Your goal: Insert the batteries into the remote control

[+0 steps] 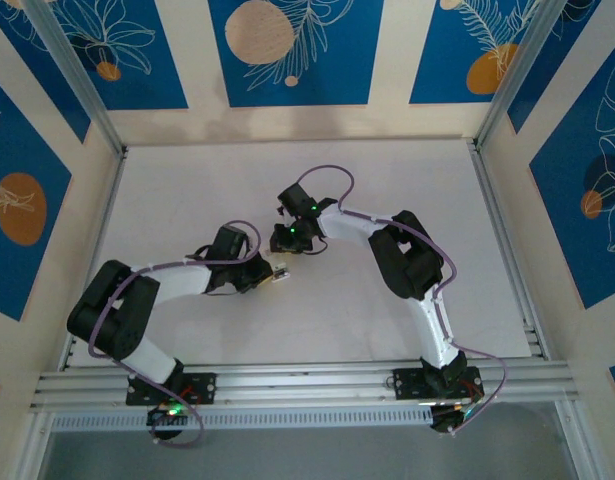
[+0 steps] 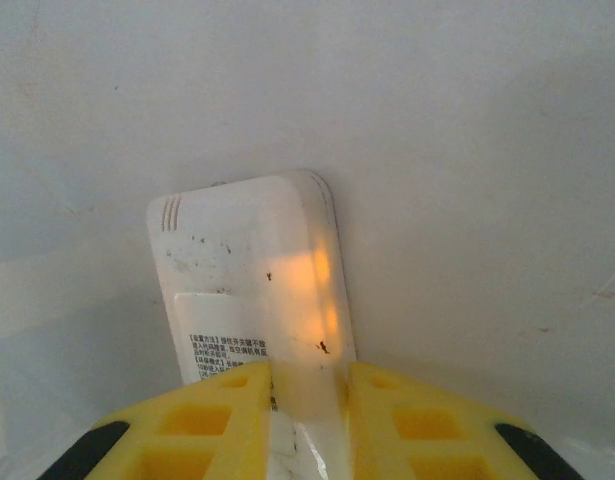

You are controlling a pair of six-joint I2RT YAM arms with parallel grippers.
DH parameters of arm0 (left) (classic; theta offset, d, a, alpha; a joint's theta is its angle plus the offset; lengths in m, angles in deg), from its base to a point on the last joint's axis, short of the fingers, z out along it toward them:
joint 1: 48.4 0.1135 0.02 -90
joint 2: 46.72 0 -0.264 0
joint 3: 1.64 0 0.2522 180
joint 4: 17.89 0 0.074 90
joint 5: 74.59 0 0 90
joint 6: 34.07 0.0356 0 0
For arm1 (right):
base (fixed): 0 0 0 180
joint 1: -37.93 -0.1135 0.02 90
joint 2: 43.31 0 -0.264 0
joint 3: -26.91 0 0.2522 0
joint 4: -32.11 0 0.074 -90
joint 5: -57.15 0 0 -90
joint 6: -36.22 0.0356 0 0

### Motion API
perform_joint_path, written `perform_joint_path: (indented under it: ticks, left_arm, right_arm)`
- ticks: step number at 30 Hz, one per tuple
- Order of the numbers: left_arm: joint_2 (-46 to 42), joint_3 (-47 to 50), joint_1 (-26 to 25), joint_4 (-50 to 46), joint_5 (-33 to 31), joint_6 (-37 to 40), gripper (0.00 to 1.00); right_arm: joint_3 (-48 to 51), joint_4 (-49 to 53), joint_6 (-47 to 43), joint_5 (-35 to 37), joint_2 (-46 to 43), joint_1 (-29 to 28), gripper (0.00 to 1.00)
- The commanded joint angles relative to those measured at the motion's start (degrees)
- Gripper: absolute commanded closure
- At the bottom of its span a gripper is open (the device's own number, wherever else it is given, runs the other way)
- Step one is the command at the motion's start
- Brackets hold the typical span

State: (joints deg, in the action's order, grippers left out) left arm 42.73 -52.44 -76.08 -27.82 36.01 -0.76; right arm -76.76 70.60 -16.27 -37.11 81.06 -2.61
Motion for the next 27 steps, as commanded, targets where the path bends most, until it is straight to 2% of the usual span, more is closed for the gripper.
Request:
perform_joint_path:
  ticks: [1, 5, 10, 16, 23, 27]
  left_arm:
    - [0.9, -1.5, -0.7, -0.4, 0.5, 0.9, 0.9]
    - [1.4, -3.0, -1.3, -4.3, -0.8, 3.8, 0.9]
    - [3.2, -5.9, -2.5, -9.0, -2.6, 7.5, 0.83]
    - [3.2, -6.8, -2.6, -12.3, -5.1, 8.7, 0.81]
    - [0.4, -7.9, -2.6, -13.1, -5.4, 9.0, 0.7]
    - [-1.6, -8.6, -2.6, -14.6, -6.6, 9.3, 0.68]
  right_arm:
    - [0.4, 4.7, -0.9, 1.0, 1.9, -0.9, 0.74]
    - [0.4, 4.7, -0.8, 0.8, 2.0, -0.9, 0.74]
    - [0.4, 4.6, -0.7, 0.8, 2.0, -1.0, 0.74]
    - [0.2, 5.1, -0.8, 1.4, 0.7, -1.0, 0.74]
    - [0.2, 5.9, -1.0, 2.2, -3.2, -0.4, 0.72]
    - [0.6, 6.3, -0.9, 2.9, -5.6, 0.3, 0.69]
